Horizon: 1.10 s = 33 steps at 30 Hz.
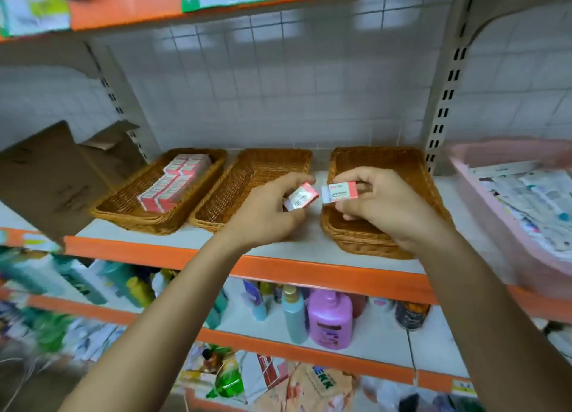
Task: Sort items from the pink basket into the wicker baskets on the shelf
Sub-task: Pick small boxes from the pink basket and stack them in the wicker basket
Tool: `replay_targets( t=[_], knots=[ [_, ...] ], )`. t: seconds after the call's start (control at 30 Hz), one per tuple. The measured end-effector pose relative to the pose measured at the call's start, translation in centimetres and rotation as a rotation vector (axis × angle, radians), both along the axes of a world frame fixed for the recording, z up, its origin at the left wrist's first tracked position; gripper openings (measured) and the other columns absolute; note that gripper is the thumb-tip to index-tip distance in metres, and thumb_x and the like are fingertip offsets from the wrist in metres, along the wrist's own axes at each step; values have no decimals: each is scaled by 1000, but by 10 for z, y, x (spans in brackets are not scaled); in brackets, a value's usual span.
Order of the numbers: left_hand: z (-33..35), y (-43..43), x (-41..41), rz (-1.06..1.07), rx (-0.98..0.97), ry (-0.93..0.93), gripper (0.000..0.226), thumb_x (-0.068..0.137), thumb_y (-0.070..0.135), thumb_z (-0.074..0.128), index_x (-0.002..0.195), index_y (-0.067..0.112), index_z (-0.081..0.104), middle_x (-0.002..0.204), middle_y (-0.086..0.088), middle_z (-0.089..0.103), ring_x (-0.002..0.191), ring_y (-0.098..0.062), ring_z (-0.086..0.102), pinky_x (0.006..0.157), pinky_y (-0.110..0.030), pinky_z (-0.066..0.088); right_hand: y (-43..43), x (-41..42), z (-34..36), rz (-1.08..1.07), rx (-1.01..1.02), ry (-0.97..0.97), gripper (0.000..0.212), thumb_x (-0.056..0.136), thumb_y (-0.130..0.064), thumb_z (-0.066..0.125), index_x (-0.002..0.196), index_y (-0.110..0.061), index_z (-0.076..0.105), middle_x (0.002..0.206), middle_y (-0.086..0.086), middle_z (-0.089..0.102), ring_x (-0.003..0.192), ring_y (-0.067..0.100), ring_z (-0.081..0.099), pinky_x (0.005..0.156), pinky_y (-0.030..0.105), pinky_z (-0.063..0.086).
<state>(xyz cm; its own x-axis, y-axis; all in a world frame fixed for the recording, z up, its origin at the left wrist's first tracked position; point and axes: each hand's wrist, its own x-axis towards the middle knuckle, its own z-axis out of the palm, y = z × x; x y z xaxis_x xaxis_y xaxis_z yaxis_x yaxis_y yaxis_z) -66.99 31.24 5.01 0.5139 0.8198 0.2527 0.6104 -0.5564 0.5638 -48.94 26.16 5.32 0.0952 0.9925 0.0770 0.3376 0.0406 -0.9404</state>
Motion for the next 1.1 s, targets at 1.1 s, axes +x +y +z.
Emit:
replay_targets(
  t=[1.1],
  knots=[
    [-9,155,-222,296,76,114,33,83,22,70,114,30,62,116,1,57,92,-14,53,80,-28,43,200,-228,-14,85,101,-315,30,82,-4,59,102,-26,61,106,3,66,100,26,62,86,46,52]
  ],
)
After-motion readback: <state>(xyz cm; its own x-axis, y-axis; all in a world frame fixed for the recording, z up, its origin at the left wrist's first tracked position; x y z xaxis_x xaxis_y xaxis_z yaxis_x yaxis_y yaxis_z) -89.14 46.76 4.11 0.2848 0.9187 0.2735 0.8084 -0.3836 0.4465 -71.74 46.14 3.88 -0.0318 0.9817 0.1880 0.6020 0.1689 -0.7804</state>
